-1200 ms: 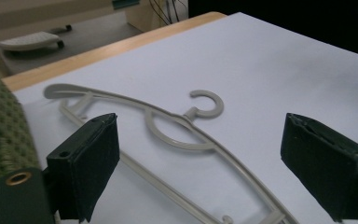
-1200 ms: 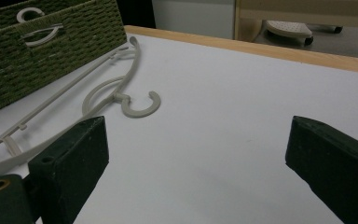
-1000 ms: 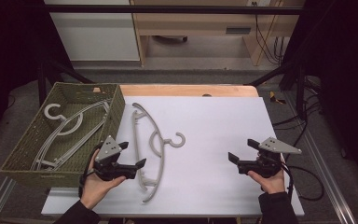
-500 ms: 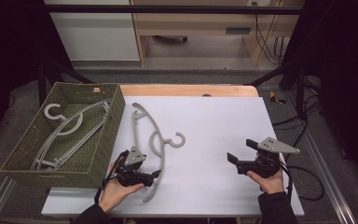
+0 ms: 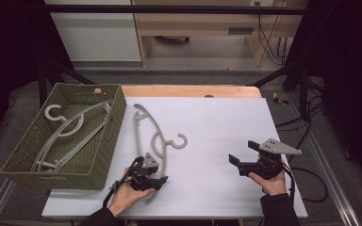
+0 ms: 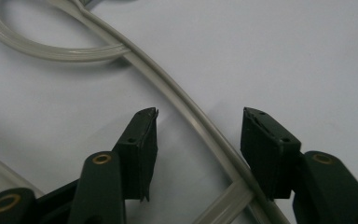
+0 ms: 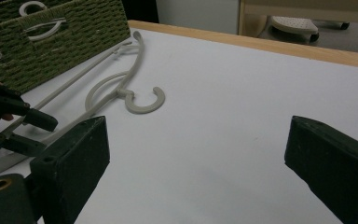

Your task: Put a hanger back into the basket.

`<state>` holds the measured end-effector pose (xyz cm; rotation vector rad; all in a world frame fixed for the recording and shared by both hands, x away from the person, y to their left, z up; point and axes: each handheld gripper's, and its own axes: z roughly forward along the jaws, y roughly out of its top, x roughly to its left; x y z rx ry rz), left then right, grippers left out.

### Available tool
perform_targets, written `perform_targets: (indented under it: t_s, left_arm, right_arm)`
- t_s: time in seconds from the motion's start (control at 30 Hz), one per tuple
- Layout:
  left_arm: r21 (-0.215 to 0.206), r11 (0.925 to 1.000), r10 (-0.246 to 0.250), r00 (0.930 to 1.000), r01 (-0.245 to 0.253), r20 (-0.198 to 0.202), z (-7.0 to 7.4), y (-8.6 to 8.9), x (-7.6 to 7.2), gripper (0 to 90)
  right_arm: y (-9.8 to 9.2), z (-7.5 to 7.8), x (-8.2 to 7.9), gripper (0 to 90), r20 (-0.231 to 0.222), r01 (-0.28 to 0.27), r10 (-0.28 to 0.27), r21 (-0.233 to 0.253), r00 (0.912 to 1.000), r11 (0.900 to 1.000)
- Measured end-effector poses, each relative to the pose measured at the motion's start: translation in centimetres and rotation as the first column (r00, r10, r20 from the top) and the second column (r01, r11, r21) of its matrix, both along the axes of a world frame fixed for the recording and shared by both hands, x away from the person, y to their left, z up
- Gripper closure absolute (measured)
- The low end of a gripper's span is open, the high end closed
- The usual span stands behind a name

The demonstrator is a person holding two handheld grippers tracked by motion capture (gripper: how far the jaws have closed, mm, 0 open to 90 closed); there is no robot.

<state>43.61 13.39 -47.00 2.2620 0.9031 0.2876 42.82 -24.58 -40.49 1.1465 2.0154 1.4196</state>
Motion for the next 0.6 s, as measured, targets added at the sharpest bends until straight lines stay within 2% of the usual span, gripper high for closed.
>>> perform_targets:
  t_s: [0.07,0.13,0.27,0.6]
  left_arm:
    - [0.017,0.9999,0.001,1.0,-0.001,0.002,-0.1,-0.2,-0.2,48.7]
    - [0.019,0.9998,0.001,1.0,-0.001,0.009,-0.2,-0.3,-0.3,50.5]
    - [0.013,0.9999,-0.005,1.0,0.005,-0.005,-0.1,-0.3,-0.4,57.3]
    - [0.017,0.9998,0.008,0.9962,-0.007,-0.087,0.5,0.8,-0.5,63.0]
  right_arm:
    - [0.0,0.0,0.0,6.8,-0.004,0.003,-0.003,-0.008,1.0,1.0]
    - [0.1,0.0,0.0,6.7,-0.003,0.001,-0.001,-0.015,1.0,1.0]
    - [0.1,0.0,-0.1,6.7,-0.003,-0.002,0.002,-0.017,1.0,1.0]
    - [0.0,0.2,-0.2,6.7,0.002,0.003,-0.003,-0.012,1.0,1.0]
